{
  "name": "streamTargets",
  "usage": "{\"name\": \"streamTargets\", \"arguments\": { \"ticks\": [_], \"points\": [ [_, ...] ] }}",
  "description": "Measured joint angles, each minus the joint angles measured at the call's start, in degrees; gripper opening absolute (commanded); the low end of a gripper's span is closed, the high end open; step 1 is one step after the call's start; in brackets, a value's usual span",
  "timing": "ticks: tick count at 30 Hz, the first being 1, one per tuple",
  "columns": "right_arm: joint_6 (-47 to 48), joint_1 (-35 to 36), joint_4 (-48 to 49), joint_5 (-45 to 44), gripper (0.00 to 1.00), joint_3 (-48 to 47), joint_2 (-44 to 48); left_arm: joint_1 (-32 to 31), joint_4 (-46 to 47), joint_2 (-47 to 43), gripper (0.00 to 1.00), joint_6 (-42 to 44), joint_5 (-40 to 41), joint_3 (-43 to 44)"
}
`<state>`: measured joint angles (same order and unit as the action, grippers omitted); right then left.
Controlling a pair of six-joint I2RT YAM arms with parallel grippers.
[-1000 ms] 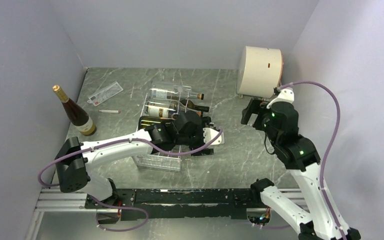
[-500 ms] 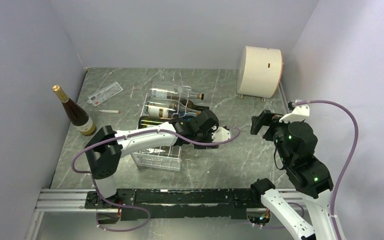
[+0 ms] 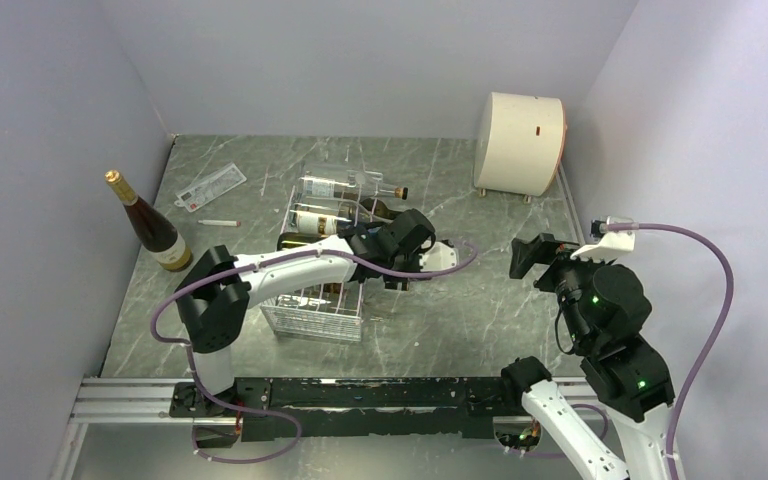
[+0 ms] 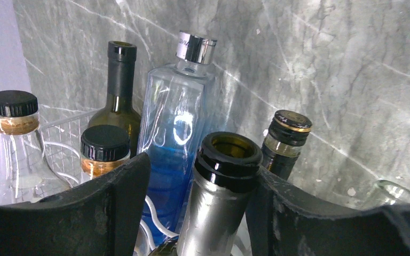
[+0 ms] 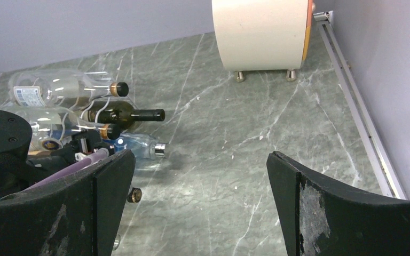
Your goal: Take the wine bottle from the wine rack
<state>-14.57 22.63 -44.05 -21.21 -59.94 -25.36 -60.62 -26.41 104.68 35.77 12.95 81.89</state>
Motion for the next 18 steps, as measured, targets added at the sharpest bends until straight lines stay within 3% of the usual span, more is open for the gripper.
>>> {"name": "streamTargets", "arguments": {
  "ticks": [6, 18],
  "points": [
    [0.00, 0.00, 0.00, -0.26, 1.00, 0.09, -0.22, 0.22, 0.35, -0.24, 0.58, 0.57, 0.72, -1.77],
    [-1.09, 0.00, 0.02, -0.24, 1.00, 0.07, -1.33, -0.02, -0.98, -0.96, 0.25, 1.97, 0.52, -1.81]
  ]
}}
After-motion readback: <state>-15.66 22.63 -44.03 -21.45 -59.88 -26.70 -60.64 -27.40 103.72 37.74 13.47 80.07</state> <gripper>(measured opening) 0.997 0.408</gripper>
